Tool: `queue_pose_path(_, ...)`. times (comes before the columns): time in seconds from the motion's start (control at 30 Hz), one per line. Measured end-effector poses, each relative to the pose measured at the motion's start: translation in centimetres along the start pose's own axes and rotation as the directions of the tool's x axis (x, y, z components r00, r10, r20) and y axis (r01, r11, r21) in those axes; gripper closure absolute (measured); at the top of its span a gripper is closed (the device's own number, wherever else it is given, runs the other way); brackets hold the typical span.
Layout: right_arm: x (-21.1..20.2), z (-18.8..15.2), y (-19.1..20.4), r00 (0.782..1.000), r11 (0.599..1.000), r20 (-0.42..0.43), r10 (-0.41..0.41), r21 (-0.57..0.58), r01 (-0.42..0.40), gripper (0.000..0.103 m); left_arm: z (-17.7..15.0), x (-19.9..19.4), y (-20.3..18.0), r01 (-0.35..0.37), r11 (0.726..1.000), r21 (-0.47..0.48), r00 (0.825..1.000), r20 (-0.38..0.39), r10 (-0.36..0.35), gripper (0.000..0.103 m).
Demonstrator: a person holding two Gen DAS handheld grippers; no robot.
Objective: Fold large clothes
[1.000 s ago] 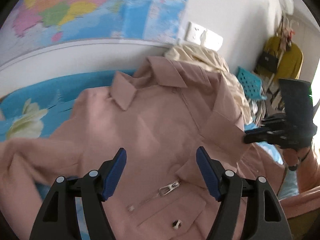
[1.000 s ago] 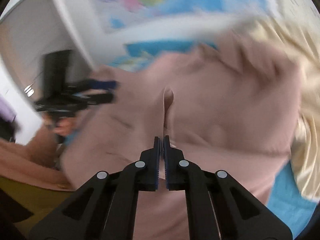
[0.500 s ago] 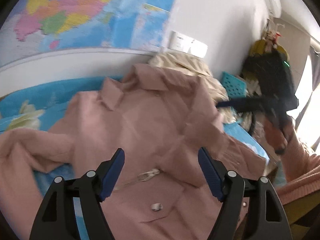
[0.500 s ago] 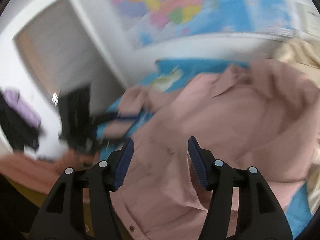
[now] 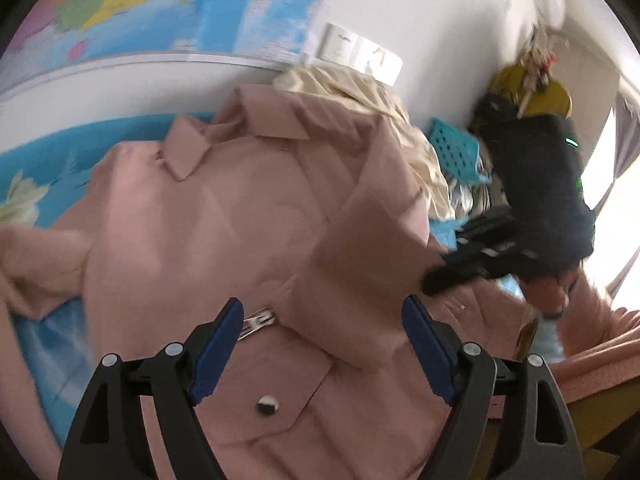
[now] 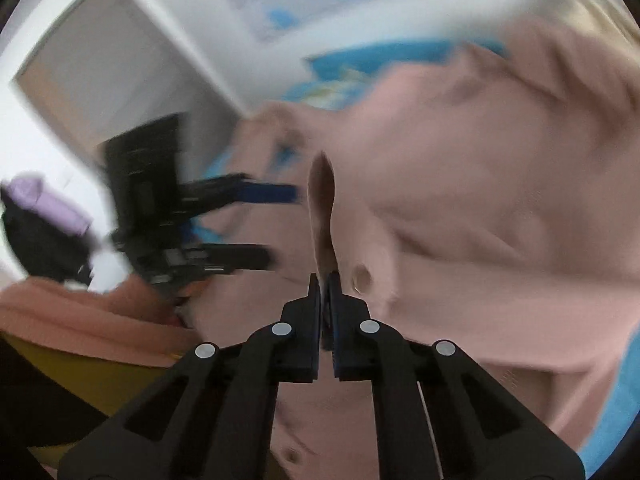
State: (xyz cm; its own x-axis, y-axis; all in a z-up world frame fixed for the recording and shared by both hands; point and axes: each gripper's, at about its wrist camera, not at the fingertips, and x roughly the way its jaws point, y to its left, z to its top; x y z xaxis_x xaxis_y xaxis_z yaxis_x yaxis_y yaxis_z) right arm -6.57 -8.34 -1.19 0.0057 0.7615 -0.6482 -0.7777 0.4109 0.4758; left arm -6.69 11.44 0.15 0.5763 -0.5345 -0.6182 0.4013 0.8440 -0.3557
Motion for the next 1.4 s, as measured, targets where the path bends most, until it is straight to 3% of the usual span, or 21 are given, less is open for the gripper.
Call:
queue_pose_path(0.1,2.2,1.3,3.7,0.997,0.992,-0.027,0.066,-0.103,-0.069,0.088,0.4,-3.5,1.9,-0.036,0.997,-0.073,0.996,0.077,0.042,0.024)
queue_pose_path(0.17,4.3,1.9,4.9,0.993,0.985,-0.066,0.103,-0.135,-0.111,0.074,0.4,-6.3,3.3,-0.062,0.991,-0.12,0.988,0.135,0.079,0.024)
queue_pose_path(0.3,4.7,2.4,5.2,0.994,0.979,-0.068,0.085,-0.181,-0.096,0.057,0.1,-8.3,3.3,-0.085,0.988,-0.129,0.983,0.148,0.104,0.022)
queue_pose_path(0.37,3.0,2.9,3.8,0.999,0.986,-0.008,0.043,-0.16,-0.044,0.059,-0.2,-7.4,2.4,-0.081,0.992,-0.097,0.989,0.115,0.092,0.02)
queue_pose_path(0.43,0.0,3.6,0.9,0.99,0.988,0.086,-0.111,-0.1,0.119,0.058,-0.6,-4.9,1.3,-0.098,0.994,-0.049,0.994,0.035,0.1,0.019)
queue_pose_path(0.5,-2.2,4.0,-1.5,0.947,0.954,0.142,-0.287,-0.046,0.296,0.048,-1.1,-2.2,0.8,-0.118,0.993,-0.017,0.991,-0.064,0.117,0.019)
queue_pose_path(0.53,-3.8,4.2,-3.4,0.881,0.894,0.174,-0.44,-0.005,0.448,0.036,-1.5,-0.6,0.6,-0.13,0.991,0.007,0.984,-0.126,0.13,0.019)
queue_pose_path(0.6,-5.6,4.3,-6.4,0.785,0.803,0.178,-0.593,0.059,0.593,0.032,-2.3,1.9,0.6,-0.148,0.988,0.042,0.963,-0.22,0.154,0.019)
queue_pose_path(0.7,-6.5,4.0,-10.2,0.731,0.74,0.116,-0.672,0.115,0.662,0.03,-3.1,3.5,0.4,-0.142,0.987,0.08,0.946,-0.283,0.159,0.023)
queue_pose_path(0.77,-5.5,3.7,-11.6,0.698,0.702,0.07,-0.712,0.096,0.706,0.033,-3.2,3.4,0.0,-0.133,0.984,0.122,0.945,-0.284,0.163,0.045)
queue_pose_path(0.8,-4.9,3.6,-12.2,0.696,0.698,0.054,-0.716,0.087,0.711,0.04,-3.2,3.2,-0.1,-0.134,0.982,0.136,0.945,-0.281,0.168,0.05)
queue_pose_path(0.83,-4.6,3.6,-12.9,0.709,0.71,0.042,-0.704,0.088,0.699,0.061,-3.1,2.9,-0.2,-0.142,0.977,0.157,0.946,-0.269,0.181,0.062)
queue_pose_path(0.87,-4.2,3.7,-13.7,0.716,0.714,0.023,-0.698,0.088,0.694,0.088,-3.0,2.7,-0.4,-0.152,0.974,0.17,0.947,-0.257,0.193,0.084)
queue_pose_path(0.9,-4.3,3.8,-14.4,0.725,0.722,0.017,-0.689,0.108,0.684,0.099,-2.8,2.4,-0.4,-0.167,0.97,0.176,0.947,-0.244,0.207,0.091)
queue_pose_path(0.97,-5.6,4.0,-14.9,0.764,0.759,0.06,-0.643,0.182,0.625,0.1,-1.7,1.6,-0.1,-0.203,0.964,0.174,0.949,-0.208,0.237,0.094)
queue_pose_path(1.03,-9.1,4.0,-15.3,0.804,0.816,0.193,-0.562,0.289,0.501,0.1,-0.1,0.1,-0.1,-0.275,0.937,0.213,0.947,-0.108,0.303,0.094)
queue_pose_path(1.13,-12.5,3.4,-16.6,0.808,0.845,0.323,-0.493,0.397,0.357,0.101,2.7,-1.1,-0.4,-0.354,0.903,0.244,0.933,0.023,0.36,0.094)
queue_pose_path(1.2,-13.4,3.2,-17.5,0.771,0.821,0.362,-0.524,0.456,0.344,0.1,4.8,-0.5,-0.7,-0.411,0.865,0.287,0.911,0.089,0.403,0.092)
queue_pose_path(1.23,-13.1,3.1,-18.1,0.767,0.805,0.348,-0.54,0.478,0.35,0.1,5.3,0.3,-0.7,-0.439,0.845,0.306,0.897,0.1,0.43,0.088)
queue_pose_path(1.3,-11.8,2.9,-19.4,0.793,0.791,0.285,-0.538,0.495,0.359,0.096,6.4,3.2,0.8,-0.508,0.789,0.345,0.854,0.084,0.513,0.077)
queue_pose_path(1.4,-11.1,2.4,-20.0,0.793,0.766,0.24,-0.56,0.514,0.386,0.074,6.6,6.7,4.5,-0.491,0.811,0.319,0.848,-0.04,0.529,0.071)
